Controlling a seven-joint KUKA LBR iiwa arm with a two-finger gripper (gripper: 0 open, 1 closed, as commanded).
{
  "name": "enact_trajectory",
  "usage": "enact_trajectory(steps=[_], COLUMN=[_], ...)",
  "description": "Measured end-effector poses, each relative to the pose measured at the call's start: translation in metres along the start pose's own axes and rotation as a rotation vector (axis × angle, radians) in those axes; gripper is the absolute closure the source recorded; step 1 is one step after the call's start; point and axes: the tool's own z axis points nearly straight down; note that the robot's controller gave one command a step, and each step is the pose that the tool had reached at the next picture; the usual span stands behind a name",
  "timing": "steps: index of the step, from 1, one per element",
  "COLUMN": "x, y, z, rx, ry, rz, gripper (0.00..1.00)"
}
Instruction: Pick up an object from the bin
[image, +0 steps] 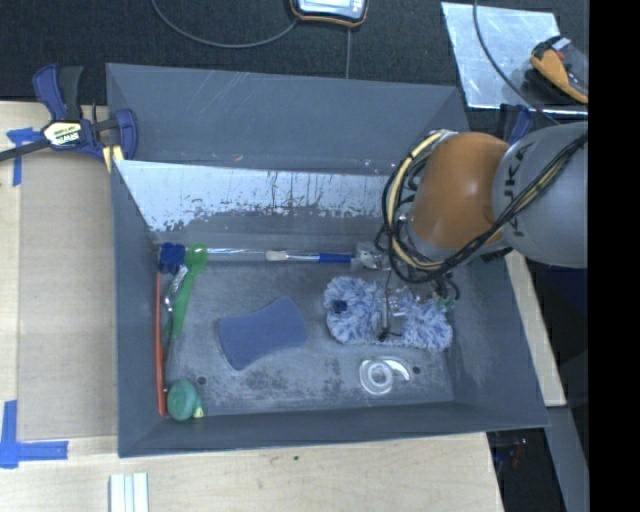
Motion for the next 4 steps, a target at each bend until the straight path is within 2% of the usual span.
enact_trajectory(steps=[1, 2, 4], x=[-0.0001, -0.0020, -0.0021], y=[-0.0024, -0.0008, -0.0009], z=[-0.0005, -0.0024, -0.0078], rx=[0.000, 0.001, 0.001], ry=[-0.005, -0.007, -0.009], rz=[-0.244, -0.016, -0.017], gripper=[0.00, 1.00, 1.00])
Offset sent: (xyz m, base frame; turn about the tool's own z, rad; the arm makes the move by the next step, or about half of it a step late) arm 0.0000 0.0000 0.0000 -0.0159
